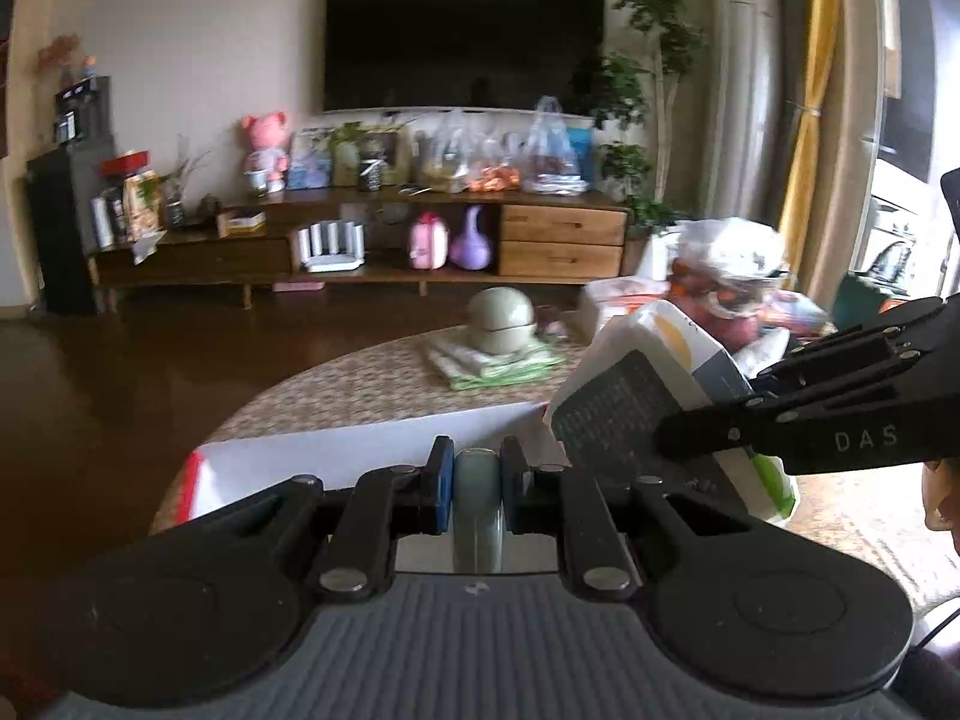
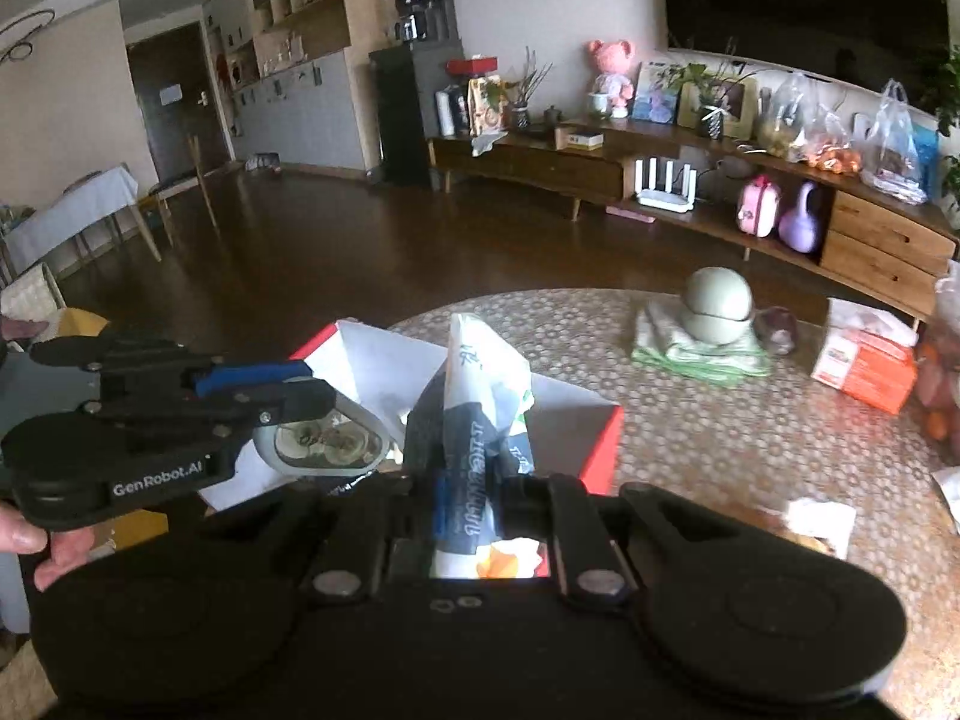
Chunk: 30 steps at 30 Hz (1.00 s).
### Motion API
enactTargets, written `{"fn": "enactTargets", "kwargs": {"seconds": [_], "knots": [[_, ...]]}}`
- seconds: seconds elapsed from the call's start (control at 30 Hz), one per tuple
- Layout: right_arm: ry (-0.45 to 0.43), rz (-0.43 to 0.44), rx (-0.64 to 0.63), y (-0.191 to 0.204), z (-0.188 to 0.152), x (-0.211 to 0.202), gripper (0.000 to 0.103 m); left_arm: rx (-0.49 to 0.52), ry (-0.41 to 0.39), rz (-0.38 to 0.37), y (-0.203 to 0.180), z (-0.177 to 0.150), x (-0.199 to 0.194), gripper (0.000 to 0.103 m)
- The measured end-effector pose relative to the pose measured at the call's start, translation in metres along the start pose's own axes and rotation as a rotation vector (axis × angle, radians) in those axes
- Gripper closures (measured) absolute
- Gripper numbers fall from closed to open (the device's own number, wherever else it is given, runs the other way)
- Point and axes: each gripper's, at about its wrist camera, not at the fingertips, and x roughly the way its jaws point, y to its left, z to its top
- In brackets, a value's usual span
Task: Organize objects
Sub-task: 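Carry the teal device and white packet toward the red box, then release the teal device into the box with the left gripper while the right releases the packet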
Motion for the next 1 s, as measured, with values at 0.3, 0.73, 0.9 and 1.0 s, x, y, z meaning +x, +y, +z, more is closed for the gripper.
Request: {"fn": "enactTargets", "kwargs": {"seconds": [0.3, 0.73, 0.9, 1.0], "knots": [[0.103, -0.023, -0.007, 0.017, -0.003, 0.061, 0.09, -0.099, 0.024, 0.071, 0.054, -0.018, 0.017, 0.088], [0.202, -0.009, -0.005, 0.023, -0.017, 0.105, 0.089, -0.159, 0.083, 0.112, 0.087, -0.039, 0.052, 0.088], [0.225, -0.021, -0.015, 0.025, -0.021, 0.113, 0.087, -0.147, 0.117, 0.112, 0.086, -0.046, 0.063, 0.088], [0.226, -0.024, -0.017, 0.025, -0.022, 0.113, 0.084, -0.134, 0.143, 0.116, 0.085, -0.049, 0.069, 0.088]]}}
